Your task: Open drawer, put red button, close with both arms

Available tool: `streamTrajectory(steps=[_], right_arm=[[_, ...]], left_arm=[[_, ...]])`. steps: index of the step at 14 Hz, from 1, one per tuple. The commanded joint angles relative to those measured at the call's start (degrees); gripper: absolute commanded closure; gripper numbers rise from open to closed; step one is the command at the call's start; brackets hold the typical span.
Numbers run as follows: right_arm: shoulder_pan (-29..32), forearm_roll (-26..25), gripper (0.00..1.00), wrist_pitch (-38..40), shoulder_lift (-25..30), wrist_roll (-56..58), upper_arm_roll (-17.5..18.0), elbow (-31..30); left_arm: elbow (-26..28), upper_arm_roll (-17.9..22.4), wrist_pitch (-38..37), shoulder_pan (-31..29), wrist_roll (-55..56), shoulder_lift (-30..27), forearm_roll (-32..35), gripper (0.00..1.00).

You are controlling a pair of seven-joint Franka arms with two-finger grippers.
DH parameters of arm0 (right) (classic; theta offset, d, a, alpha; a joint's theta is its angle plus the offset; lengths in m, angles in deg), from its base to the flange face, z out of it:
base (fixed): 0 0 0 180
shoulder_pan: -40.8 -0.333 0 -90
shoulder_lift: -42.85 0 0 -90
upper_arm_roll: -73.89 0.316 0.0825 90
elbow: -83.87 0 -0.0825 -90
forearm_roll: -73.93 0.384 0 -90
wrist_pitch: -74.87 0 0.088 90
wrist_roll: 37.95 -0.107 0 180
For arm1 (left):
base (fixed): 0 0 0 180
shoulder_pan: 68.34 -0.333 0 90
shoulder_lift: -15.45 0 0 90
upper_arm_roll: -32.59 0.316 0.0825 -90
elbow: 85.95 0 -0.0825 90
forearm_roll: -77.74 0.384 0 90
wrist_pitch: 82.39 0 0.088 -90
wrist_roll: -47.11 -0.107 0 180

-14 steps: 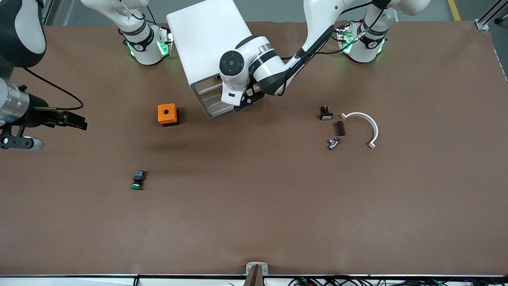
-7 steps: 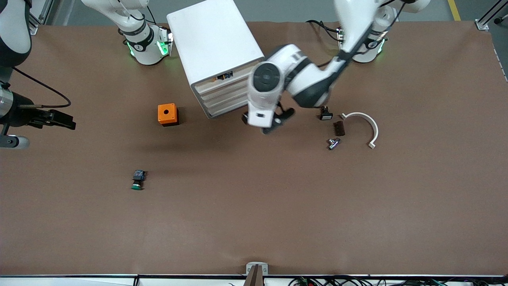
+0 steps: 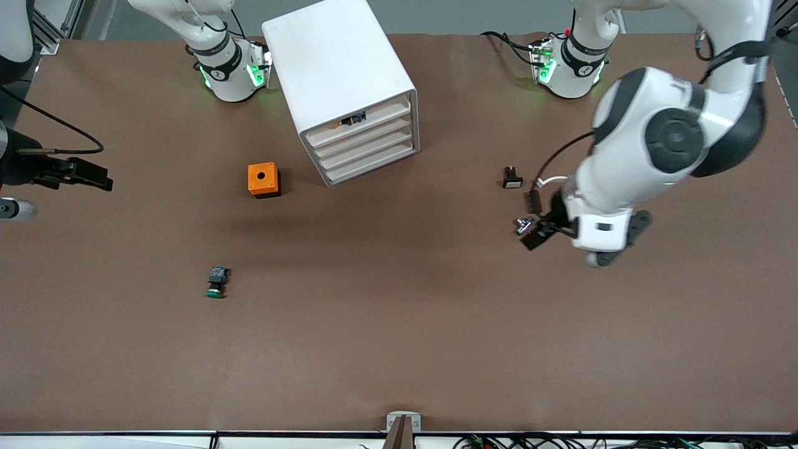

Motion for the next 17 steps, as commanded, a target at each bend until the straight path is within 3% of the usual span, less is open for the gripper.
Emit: streamTrajectory(steps=[1, 5, 10, 13, 17], right_arm=[[1.9, 0.2, 0.0, 1.7, 1.9, 0.3, 0.7, -0.3], [2.0, -0.1, 0.0, 2.5, 5.0, 1.0, 0.8, -2.3], [1.7, 0.5, 0.0, 0.7, 7.2, 1.1, 1.1, -4.9], [1.3, 0.5, 0.0, -6.1, 12.8, 1.2, 1.2, -13.0], [1.3, 1.1, 0.0, -9.4, 15.2, 1.1, 1.1, -15.9]], left_arm=[[0.8, -0.8, -4.4, -3.5, -8.0, -4.3, 4.4, 0.0], [1.1, -0.5, -8.5, -9.9, -24.4, -10.6, 4.1, 0.0], [3.0, 11.1, -15.5, -3.2, -38.2, -18.3, 3.6, 0.0], [5.3, 13.5, -16.0, -2.9, -43.3, -21.9, 3.5, 0.0], [7.7, 14.3, -15.2, -3.4, -47.9, -25.0, 2.0, 0.0]])
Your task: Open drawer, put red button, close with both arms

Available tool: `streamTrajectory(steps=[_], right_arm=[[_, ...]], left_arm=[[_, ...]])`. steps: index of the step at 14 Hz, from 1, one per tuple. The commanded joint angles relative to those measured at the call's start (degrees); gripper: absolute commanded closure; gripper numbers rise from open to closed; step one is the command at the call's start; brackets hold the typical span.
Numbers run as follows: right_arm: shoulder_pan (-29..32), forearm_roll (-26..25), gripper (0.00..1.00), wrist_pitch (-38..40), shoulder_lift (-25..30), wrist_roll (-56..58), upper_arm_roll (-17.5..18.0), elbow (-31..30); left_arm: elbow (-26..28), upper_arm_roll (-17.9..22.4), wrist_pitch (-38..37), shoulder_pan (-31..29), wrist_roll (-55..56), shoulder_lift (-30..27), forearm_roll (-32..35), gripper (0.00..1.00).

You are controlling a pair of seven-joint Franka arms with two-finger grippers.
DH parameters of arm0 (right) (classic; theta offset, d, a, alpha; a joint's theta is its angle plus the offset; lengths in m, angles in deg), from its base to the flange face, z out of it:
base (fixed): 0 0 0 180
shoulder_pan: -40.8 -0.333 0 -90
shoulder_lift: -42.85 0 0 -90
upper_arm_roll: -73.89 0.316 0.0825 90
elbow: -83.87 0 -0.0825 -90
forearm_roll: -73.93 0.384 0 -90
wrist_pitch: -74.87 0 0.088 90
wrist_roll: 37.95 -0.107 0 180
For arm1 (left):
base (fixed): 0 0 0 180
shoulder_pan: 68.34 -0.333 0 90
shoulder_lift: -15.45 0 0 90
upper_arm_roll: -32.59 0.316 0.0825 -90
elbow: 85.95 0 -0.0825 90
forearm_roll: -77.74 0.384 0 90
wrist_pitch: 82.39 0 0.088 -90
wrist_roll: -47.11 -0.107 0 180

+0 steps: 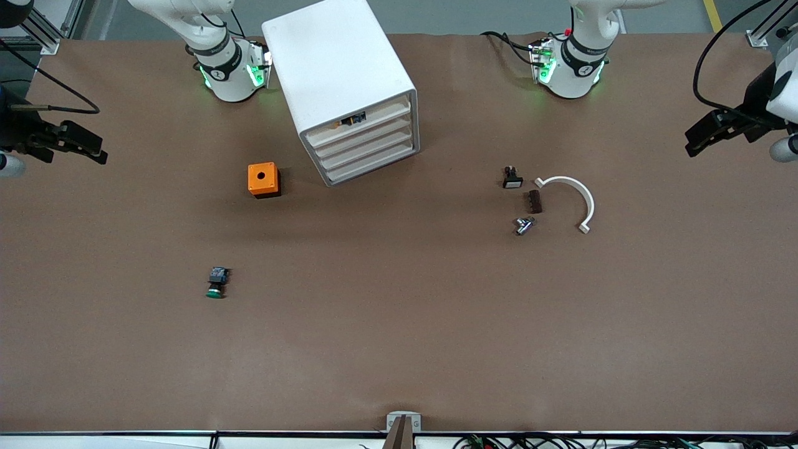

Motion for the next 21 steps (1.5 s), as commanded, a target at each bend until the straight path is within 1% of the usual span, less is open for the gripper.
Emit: streamTrajectory(steps=[1, 3, 6, 12, 14, 17, 21], right_arm=[[0.5, 0.9, 0.0, -2.5, 3.1, 0.5, 0.2, -3.6], [0.7, 1.9, 0.0, -2.7, 3.0, 0.6, -0.1, -3.3], [0.7, 2.0, 0.0, -2.7, 3.0, 0.6, -0.1, -3.1], [0.4, 1.9, 0.0, -2.9, 3.0, 0.7, 0.2, -3.1], [0.4, 1.9, 0.0, -3.8, 3.1, 0.7, 0.2, -3.1], [0.6, 1.8, 0.0, -4.5, 3.2, 2.5, 0.1, -3.1], [0.7, 1.7, 0.0, -4.5, 3.2, 3.7, 0.0, -3.1]], left_arm=[[2.8, 0.9, 0.8, 0.1, -3.2, -2.5, -1.7, 0.0], [2.8, 0.9, 0.2, 0.2, -3.5, -2.5, -1.8, 0.0], [2.3, 0.9, -0.5, 0.2, -6.4, -1.9, -1.9, 0.0], [1.5, 0.8, -0.5, 0.6, -6.5, -1.8, -2.2, 0.0], [1.5, 0.8, -0.5, 0.6, -6.4, -1.7, -4.6, 0.0], [1.4, 0.7, -2.5, 0.6, -6.6, -1.8, -4.9, 0.0], [1.4, 0.3, -2.7, 0.6, -6.6, -1.8, -4.8, 0.0]])
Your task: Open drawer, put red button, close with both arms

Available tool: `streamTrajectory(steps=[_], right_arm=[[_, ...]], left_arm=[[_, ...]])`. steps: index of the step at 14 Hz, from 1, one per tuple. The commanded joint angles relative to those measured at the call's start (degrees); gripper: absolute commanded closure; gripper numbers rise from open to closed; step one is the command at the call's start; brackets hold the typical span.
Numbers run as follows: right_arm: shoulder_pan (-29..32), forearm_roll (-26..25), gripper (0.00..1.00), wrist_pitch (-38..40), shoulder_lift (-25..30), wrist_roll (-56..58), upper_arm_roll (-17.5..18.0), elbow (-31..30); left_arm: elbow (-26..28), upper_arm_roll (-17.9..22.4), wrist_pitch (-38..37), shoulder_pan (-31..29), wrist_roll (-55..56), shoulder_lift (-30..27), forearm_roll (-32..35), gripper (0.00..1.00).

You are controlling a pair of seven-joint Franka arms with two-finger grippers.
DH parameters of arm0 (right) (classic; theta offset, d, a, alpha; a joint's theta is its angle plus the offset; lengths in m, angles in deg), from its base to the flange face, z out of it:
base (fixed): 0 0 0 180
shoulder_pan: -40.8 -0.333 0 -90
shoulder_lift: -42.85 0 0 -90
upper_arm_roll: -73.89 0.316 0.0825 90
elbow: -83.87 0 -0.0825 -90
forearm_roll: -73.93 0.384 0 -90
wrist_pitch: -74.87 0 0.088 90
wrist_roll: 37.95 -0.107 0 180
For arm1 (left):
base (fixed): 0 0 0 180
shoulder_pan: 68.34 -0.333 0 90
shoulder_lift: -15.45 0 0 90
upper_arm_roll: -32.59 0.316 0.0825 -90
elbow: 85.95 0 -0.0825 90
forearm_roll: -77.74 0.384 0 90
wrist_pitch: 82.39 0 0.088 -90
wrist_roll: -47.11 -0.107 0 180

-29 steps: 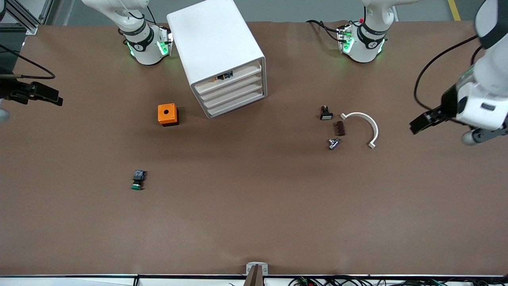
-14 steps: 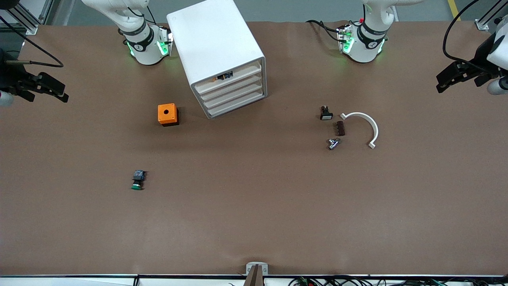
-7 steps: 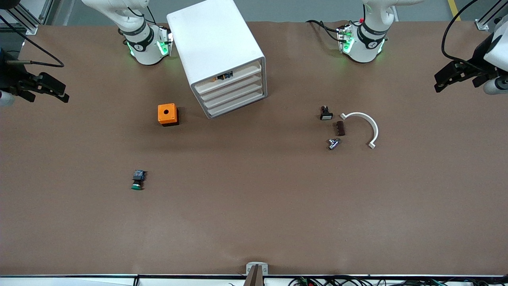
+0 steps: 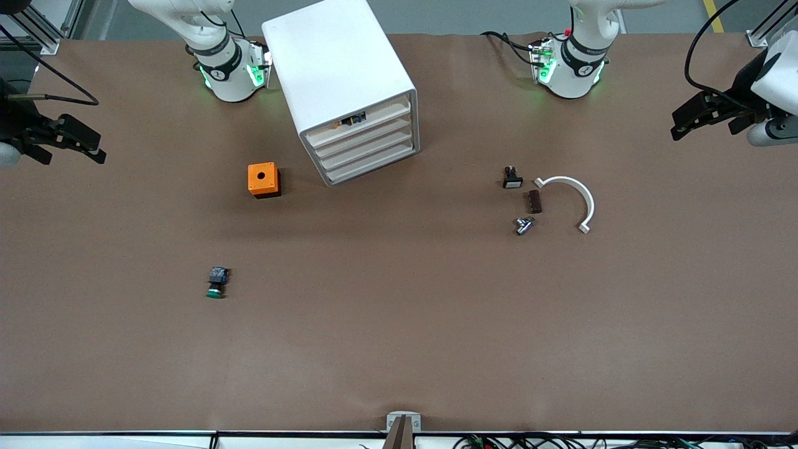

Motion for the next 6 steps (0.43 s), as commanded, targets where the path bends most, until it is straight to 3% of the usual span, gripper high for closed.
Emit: streamTrajectory(steps=[1, 6], right_arm=[[0.7, 0.6, 0.0, -0.5, 1.5, 1.3, 0.1, -1.3], [0.7, 0.0, 0.0, 0.0, 1.7, 0.7, 0.1, -1.4]], left_arm=[[-0.3, -0.1, -1.1, 0.2, -1.3, -0.7, -0.5, 0.0], [-0.2, -0.1, -1.1, 0.3, -1.2, -0.2, -0.5, 0.0]])
